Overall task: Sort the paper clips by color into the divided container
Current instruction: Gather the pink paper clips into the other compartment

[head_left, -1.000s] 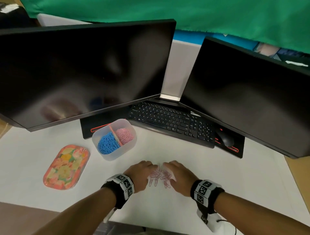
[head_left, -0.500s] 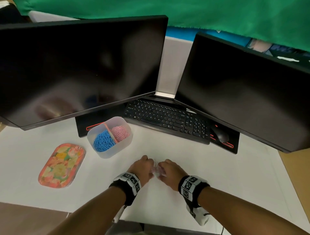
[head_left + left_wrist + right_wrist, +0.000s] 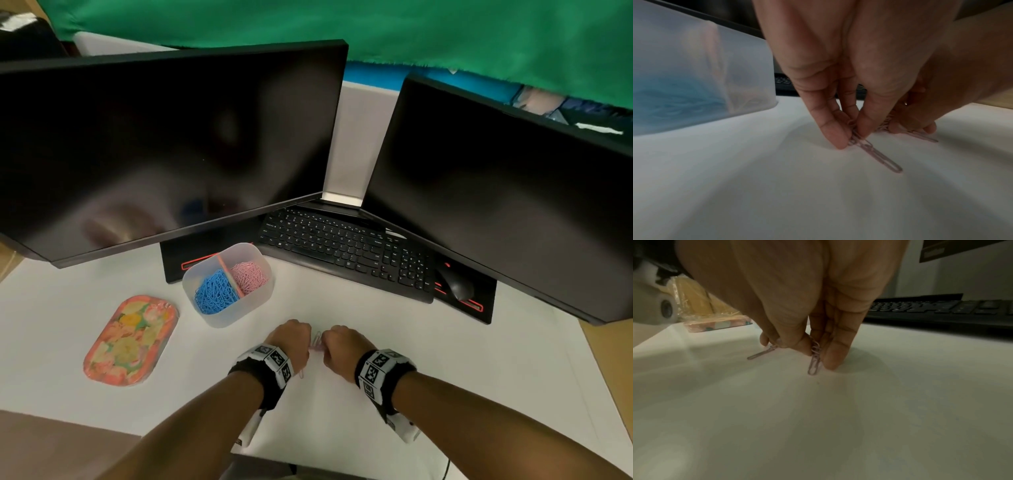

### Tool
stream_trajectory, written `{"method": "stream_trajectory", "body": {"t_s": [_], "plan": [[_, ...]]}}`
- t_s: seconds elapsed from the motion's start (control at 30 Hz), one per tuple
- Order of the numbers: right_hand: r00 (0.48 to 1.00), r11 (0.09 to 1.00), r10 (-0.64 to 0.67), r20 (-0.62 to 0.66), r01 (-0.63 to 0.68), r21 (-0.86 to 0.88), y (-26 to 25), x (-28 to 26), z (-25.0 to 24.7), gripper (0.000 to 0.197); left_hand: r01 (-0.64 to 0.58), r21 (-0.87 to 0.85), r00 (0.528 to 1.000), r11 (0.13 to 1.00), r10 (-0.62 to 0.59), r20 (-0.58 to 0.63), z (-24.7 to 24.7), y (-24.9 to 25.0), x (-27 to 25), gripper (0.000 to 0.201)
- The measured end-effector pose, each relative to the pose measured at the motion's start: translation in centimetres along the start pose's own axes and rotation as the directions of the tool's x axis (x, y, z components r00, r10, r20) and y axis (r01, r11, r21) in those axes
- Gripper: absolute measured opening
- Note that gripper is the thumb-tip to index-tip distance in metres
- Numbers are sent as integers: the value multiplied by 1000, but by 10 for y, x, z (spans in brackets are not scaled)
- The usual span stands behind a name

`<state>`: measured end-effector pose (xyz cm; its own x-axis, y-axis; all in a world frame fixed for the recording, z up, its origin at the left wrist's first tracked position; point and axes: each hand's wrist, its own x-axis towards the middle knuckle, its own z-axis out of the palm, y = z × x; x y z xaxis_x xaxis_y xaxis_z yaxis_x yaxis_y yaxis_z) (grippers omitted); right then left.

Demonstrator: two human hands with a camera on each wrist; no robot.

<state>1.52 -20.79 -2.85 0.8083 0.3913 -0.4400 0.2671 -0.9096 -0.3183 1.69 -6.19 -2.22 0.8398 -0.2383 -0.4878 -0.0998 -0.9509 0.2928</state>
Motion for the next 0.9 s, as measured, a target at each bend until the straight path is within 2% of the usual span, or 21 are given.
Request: {"method": "stream_trajectory", "body": {"t_s": [0.2,0.33,0.43,0.53,0.67,0.77,0.9], "plan": [[1000,1000,-27,10,27,-14,5,2,-8,28,25,-35,999,999,-24,28,-11,-6,0,25],[999,999,-42,-8,43,28,7,0,-12,28,40,-126,999,991,-40,4,-14,-13,-4,19],[999,995,-36,-9,36,92,8,-3,-17,25,48,-239,997,970,-62,-48,-24,-16,-10,12],[999,985,-26,-24,30,172,7,-5,-25,16,13,-341,985,940,-70,-155,-50,-19,-18,5],[998,960,-14,-61,30,278,-6,-1,-45,9,68,-430,951,900,-189,-246,-99,-41,-14,6],[995,937,6,-104,30,349,-25,9,-66,8,170,-452,892,875,-332,-308,-124,-62,2,7],[986,896,4,-169,71,439,-62,26,-95,9,273,-430,880,860,-404,-250,-131,-77,13,9]]}}
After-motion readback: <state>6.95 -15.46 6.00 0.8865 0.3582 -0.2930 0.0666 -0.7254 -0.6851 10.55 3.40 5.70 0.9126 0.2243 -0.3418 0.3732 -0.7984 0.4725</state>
